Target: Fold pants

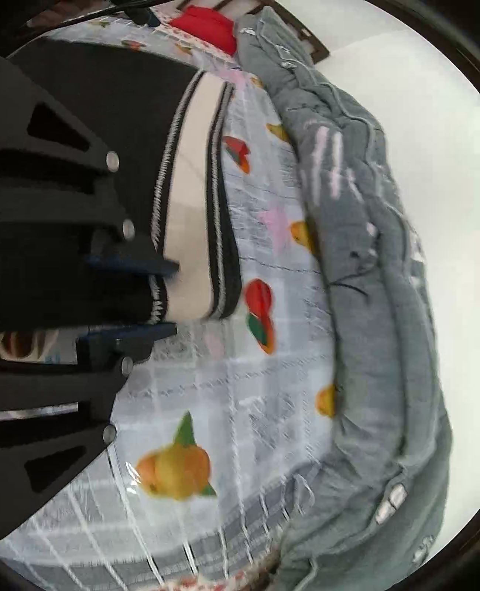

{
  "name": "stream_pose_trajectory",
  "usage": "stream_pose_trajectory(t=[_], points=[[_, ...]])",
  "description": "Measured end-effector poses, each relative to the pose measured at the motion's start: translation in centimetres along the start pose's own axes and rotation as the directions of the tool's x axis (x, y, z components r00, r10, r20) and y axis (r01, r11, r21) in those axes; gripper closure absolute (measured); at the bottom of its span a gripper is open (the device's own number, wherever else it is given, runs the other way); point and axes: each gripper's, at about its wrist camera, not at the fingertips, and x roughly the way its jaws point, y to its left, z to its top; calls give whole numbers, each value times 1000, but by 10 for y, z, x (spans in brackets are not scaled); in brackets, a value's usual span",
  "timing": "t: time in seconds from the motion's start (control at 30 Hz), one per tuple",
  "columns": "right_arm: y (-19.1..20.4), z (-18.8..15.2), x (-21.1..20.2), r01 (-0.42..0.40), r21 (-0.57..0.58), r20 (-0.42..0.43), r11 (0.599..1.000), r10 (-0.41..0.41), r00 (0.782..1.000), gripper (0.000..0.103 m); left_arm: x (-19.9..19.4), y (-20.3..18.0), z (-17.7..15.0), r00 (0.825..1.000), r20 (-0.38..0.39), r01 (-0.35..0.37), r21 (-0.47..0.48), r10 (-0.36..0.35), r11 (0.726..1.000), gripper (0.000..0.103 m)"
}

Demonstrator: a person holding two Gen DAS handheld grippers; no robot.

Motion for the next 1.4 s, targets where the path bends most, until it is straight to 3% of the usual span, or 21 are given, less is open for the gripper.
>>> stream_pose_trajectory(t=[0.1,0.17,0.23,0.3,0.37,0.4,0.47,0.97,1.4], points=[[12,11,-35,43,-2,117,999,-43,992,74,12,-24,14,999,39,-10,48,8,999,38],[34,21,-41,30,-99,149,995,-14,989,74,27,-37,29,999,40,1,41,-3,999,38],[52,24,-30,19,-168,141,986,5,990,73,40,-43,40,999,38,26,19,-27,999,38],[60,22,4,34,-202,77,979,-19,997,73,68,-48,47,999,3,43,18,-43,999,38],[52,15,44,93,-197,14,976,-92,996,75,98,-51,41,997,-61,-37,61,40,997,38],[49,12,40,69,-177,41,982,-63,997,74,113,-52,34,990,-89,-102,83,109,991,38],[41,15,35,19,-132,47,991,-13,999,74,125,-50,22,988,-92,-113,94,122,989,37],[41,17,48,-21,-162,66,987,32,997,73,131,-45,20,988,-50,-145,42,147,989,31],[50,15,47,21,-206,72,978,-6,997,71,135,-47,20,983,-53,-171,43,173,984,24]])
